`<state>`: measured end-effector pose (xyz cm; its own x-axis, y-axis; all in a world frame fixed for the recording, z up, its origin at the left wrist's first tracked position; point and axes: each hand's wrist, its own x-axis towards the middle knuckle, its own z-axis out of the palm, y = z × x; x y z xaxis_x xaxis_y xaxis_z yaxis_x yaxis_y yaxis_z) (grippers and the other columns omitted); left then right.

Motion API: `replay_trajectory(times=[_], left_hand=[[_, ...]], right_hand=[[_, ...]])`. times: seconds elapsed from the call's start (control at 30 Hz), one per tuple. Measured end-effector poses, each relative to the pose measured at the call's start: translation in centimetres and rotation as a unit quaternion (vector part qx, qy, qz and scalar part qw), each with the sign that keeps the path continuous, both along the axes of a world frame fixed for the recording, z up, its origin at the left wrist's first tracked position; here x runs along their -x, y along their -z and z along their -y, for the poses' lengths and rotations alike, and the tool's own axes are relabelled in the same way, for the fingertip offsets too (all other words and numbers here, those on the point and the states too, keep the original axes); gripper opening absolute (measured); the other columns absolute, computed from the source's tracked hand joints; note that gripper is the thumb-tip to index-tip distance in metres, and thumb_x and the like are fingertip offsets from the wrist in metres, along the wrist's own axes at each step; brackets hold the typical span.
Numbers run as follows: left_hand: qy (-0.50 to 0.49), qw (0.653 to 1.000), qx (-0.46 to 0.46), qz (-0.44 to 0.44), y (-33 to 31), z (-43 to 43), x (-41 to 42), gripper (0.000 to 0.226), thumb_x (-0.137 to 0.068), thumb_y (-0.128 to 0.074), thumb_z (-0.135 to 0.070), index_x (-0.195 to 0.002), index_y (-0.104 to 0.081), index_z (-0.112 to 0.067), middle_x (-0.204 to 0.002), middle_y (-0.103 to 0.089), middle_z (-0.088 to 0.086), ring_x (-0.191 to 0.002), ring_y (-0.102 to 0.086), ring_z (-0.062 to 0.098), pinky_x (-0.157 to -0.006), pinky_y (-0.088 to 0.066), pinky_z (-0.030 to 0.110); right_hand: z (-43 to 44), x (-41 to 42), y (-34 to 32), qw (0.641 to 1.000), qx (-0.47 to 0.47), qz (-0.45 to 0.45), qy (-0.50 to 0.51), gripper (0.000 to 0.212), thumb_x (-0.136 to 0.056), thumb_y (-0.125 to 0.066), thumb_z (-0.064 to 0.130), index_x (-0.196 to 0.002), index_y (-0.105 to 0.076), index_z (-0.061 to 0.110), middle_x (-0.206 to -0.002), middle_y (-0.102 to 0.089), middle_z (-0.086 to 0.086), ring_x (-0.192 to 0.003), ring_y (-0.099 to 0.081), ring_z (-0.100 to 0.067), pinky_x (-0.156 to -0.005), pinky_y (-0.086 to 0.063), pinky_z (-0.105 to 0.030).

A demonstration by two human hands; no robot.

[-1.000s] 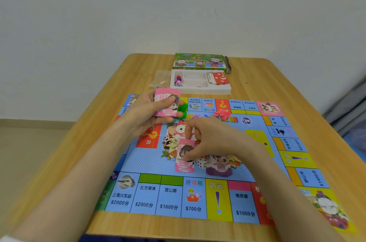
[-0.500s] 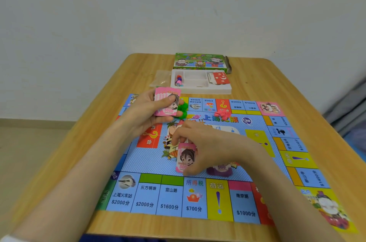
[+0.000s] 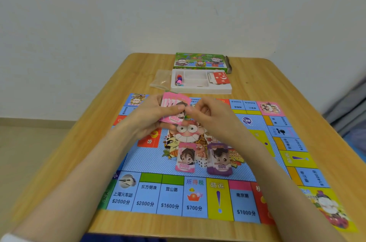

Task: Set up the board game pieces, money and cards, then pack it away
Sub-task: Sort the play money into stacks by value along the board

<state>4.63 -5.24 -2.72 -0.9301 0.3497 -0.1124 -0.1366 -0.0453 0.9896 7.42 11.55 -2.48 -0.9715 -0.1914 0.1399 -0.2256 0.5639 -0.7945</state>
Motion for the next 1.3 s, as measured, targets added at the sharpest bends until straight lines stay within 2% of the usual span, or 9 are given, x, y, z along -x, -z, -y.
replay_trajectory(times=[0.1, 0.2, 0.37, 0.47, 0.57, 0.67, 0.83, 1.03, 1.3], left_hand=[[0.045, 0.999, 0.011, -0.008, 0.1, -0.7, -0.6, 0.017, -0.082, -0.061, 0.002, -0.096, -0.059, -0.008, -0.063, -0.070, 0.000, -0.048, -0.066, 0.013, -0.038, -0.050, 0.019], [0.078, 0.997, 0.019, -0.006, 0.1, -1.1, -0.8, 0.021, -0.083, -0.060, 0.004, -0.100, -0.055, -0.007, -0.066, -0.070, 0.002, -0.048, -0.066, 0.013, -0.037, -0.047, 0.017], [0.090, 0.996, 0.011, -0.004, 0.3, -0.9, -0.7, 0.026, -0.078, -0.062, -0.018, -0.102, -0.056, -0.009, -0.073, -0.067, 0.004, -0.045, -0.060, 0.013, -0.039, -0.047, 0.018], [0.079, 0.997, -0.001, -0.013, 0.4, -1.0, -0.6, 0.027, -0.084, -0.055, -0.028, -0.100, -0.053, -0.006, -0.062, -0.062, 0.004, -0.039, -0.053, 0.011, -0.036, -0.044, 0.019], [0.045, 0.998, -0.029, -0.020, 0.3, -0.9, -0.4, 0.026, -0.095, -0.042, -0.028, -0.100, -0.048, -0.003, -0.048, -0.054, 0.001, -0.033, -0.045, 0.010, -0.032, -0.038, 0.019], [0.015, 0.996, -0.093, -0.002, 0.2, -0.7, 0.0, 0.030, -0.090, -0.044, -0.033, -0.103, -0.046, -0.007, -0.054, -0.049, 0.001, -0.036, -0.042, 0.011, -0.032, -0.035, 0.018], [-0.020, 0.996, -0.092, 0.004, 0.3, -0.4, 0.4, 0.023, -0.098, -0.038, -0.031, -0.107, -0.043, -0.010, -0.055, -0.049, 0.000, -0.037, -0.043, 0.011, -0.033, -0.034, 0.016], [-0.018, 0.997, -0.073, 0.000, 0.3, -0.4, 0.4, 0.028, -0.095, -0.041, -0.035, -0.101, -0.047, -0.009, -0.056, -0.051, -0.001, -0.038, -0.045, 0.011, -0.032, -0.034, 0.019], [-0.012, 0.997, -0.078, 0.004, 0.3, -0.4, 0.4, 0.024, -0.098, -0.039, -0.032, -0.102, -0.046, -0.010, -0.057, -0.050, 0.000, -0.038, -0.045, 0.011, -0.033, -0.034, 0.019]], right_hand=[[0.2, 0.1, 0.2, 0.998, 0.057, -0.021, 0.029, 0.019, -0.088, -0.063, 0.030, -0.079, -0.054, 0.016, -0.065, -0.056, 0.006, -0.057, -0.052, -0.001, -0.056, -0.041, -0.018], [0.4, 0.2, 0.2, 0.996, 0.065, -0.046, 0.040, 0.017, -0.084, -0.068, 0.017, -0.073, -0.055, 0.017, -0.067, -0.061, -0.005, -0.061, -0.058, -0.015, -0.062, -0.048, -0.030], [0.2, 0.2, 0.2, 0.994, 0.061, -0.079, 0.050, 0.013, -0.082, -0.069, 0.011, -0.078, -0.061, 0.021, -0.053, -0.058, 0.004, -0.049, -0.055, -0.004, -0.057, -0.043, -0.021], [0.0, 0.3, 0.2, 0.990, 0.072, -0.092, 0.075, 0.011, -0.082, -0.071, 0.014, -0.085, -0.061, 0.020, -0.057, -0.060, 0.003, -0.051, -0.055, -0.005, -0.059, -0.045, -0.022], [-0.3, 0.4, -0.3, 0.989, 0.098, -0.076, 0.075, 0.013, -0.083, -0.070, 0.012, -0.075, -0.062, 0.020, -0.059, -0.062, -0.002, -0.049, -0.054, -0.004, -0.059, -0.048, -0.026], [-0.6, 0.2, -0.9, 0.993, 0.109, -0.032, 0.023, 0.014, -0.084, -0.068, 0.010, -0.072, -0.068, 0.018, -0.072, -0.068, -0.013, -0.058, -0.056, -0.007, -0.061, -0.047, -0.023], [-0.3, -0.2, -0.6, 0.990, -0.039, 0.066, -0.116, 0.009, -0.086, -0.067, 0.017, -0.087, -0.075, 0.012, -0.061, -0.064, 0.015, -0.055, -0.056, 0.007, -0.056, -0.042, -0.008], [0.5, -0.1, 0.5, 0.981, -0.122, 0.068, -0.134, 0.009, -0.083, -0.070, 0.022, -0.075, -0.066, 0.021, -0.061, -0.060, 0.011, -0.053, -0.054, 0.007, -0.055, -0.042, -0.008], [0.5, -0.2, 0.6, 0.973, -0.188, 0.040, -0.130, 0.016, -0.078, -0.075, 0.029, -0.083, -0.067, 0.016, -0.064, -0.052, 0.014, -0.057, -0.049, 0.000, -0.054, -0.036, -0.010]])
